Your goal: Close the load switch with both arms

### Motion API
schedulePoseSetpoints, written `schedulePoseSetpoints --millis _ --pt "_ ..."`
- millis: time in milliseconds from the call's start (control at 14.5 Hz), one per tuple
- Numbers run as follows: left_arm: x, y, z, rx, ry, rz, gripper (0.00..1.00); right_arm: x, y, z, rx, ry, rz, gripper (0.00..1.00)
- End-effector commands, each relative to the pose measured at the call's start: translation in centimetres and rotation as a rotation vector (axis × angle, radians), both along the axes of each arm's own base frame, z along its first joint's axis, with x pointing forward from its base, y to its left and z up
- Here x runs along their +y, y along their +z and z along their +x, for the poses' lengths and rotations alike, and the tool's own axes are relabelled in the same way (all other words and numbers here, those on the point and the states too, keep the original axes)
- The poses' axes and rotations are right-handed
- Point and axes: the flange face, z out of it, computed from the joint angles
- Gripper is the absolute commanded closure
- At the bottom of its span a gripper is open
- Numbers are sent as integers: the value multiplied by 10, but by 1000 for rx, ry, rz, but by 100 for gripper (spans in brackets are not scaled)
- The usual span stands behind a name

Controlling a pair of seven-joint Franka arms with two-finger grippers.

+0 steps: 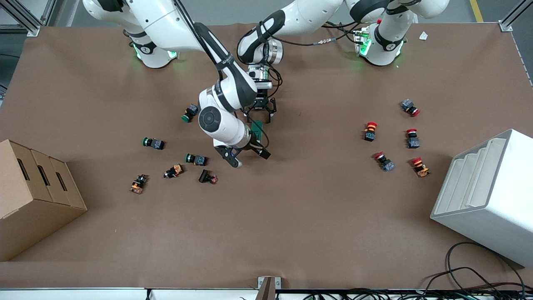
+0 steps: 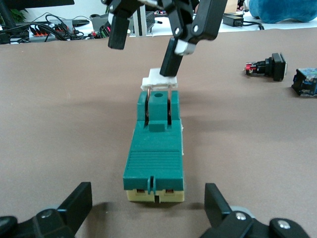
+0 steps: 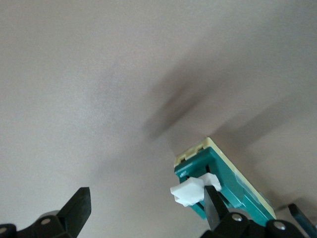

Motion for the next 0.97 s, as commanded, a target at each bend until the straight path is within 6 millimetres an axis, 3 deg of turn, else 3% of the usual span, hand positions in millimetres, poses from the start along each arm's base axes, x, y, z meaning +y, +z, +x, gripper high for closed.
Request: schedulePoseSetpoints --millis 0,484,622,899 --pt "2 -9 11 0 8 26 0 9 -9 11 -13 6 18 0" --pt "1 1 13 19 48 14 1 8 -39 18 -73 -5 0 0" --pt "-2 6 11 31 63 4 1 6 -33 23 -84 8 7 0" --pt "-6 14 7 40 69 -8 1 -27 -16 50 -72 58 -1 0"
